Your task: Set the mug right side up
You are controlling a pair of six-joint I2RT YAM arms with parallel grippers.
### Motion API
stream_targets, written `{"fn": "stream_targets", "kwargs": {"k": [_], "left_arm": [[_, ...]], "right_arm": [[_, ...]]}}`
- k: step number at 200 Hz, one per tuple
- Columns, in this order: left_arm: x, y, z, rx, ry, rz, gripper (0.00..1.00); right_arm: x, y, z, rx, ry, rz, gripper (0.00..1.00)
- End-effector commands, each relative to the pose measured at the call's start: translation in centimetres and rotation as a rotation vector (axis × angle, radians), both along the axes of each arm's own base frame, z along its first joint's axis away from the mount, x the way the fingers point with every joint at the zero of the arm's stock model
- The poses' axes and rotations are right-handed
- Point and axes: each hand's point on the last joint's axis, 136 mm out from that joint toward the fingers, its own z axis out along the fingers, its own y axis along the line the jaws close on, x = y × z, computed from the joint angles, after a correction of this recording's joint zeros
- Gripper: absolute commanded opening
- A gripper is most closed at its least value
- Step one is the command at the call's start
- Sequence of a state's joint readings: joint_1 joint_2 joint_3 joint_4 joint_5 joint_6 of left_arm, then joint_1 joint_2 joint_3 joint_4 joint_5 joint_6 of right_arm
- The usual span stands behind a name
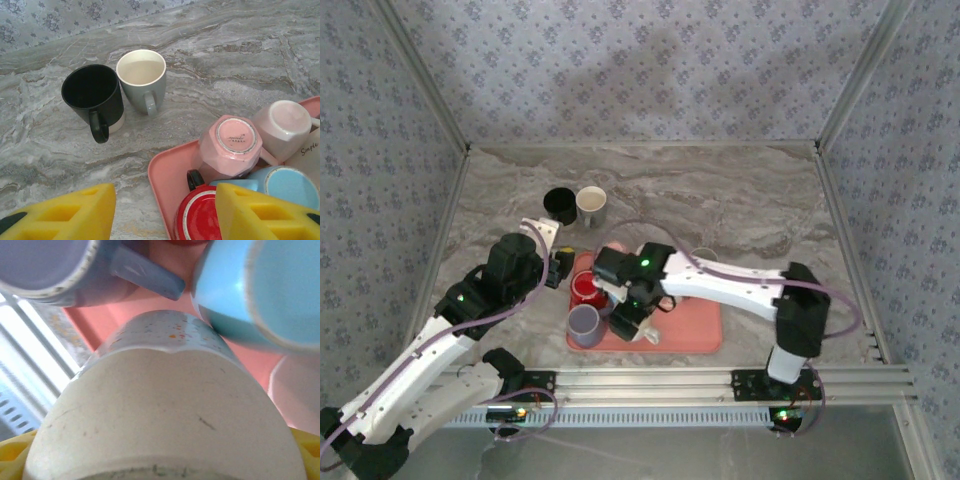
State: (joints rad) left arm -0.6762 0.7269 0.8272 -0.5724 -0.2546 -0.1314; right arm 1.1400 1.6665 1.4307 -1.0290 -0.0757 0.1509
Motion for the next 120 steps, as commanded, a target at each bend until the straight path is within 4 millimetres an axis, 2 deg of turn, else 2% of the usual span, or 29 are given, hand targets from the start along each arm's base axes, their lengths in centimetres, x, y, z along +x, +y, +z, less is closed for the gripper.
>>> {"fn": "stream_targets", "kwargs": {"k": [1, 32, 61, 65, 67, 87, 99, 120], "left_arm": [[-0.1, -0.5, 1.2, -0.045, -0.025, -0.021, 0.54], [-0.7, -1.8, 1.8, -0.117, 0.013, -0.070, 0.53], [-1.9, -4.9, 2.5, -0.256, 0.101, -0.194, 0.54], [-2.1, -5.4, 2.5, -0.280, 0.119, -0.213, 0.54], [-2.2, -5.7, 2.5, -0.292, 0.128, -0.221, 0.54], [-3.1, -8.6, 2.9, -0.493, 0.223, -0.324, 0.54], [-3.6, -10.5, 3.4, -0.631, 0.275, -0.396, 0.55], [-4.2, -12.5, 4.4, -0.835, 0.329, -0.493, 0.56]], "right_arm": [[-0.2, -0.7, 5.2, 0.186, 0.017, -0.063, 0.37], [1.3, -2.0, 10.5, 0.441, -0.007, -0.175, 0.36], [3.7, -3.4, 15.0, 0.731, -0.047, -0.315, 0.36], [4.1, -3.6, 16.1, 0.779, -0.064, -0.336, 0.36], [4.2, -3.9, 15.4, 0.773, -0.056, -0.353, 0.36], [5.9, -5.3, 18.0, 0.946, -0.114, -0.441, 0.35], [6.8, -6.4, 19.1, 1.013, -0.154, -0.494, 0.34], [7.9, -8.1, 20.4, 1.126, -0.197, -0.584, 0.34]]}}
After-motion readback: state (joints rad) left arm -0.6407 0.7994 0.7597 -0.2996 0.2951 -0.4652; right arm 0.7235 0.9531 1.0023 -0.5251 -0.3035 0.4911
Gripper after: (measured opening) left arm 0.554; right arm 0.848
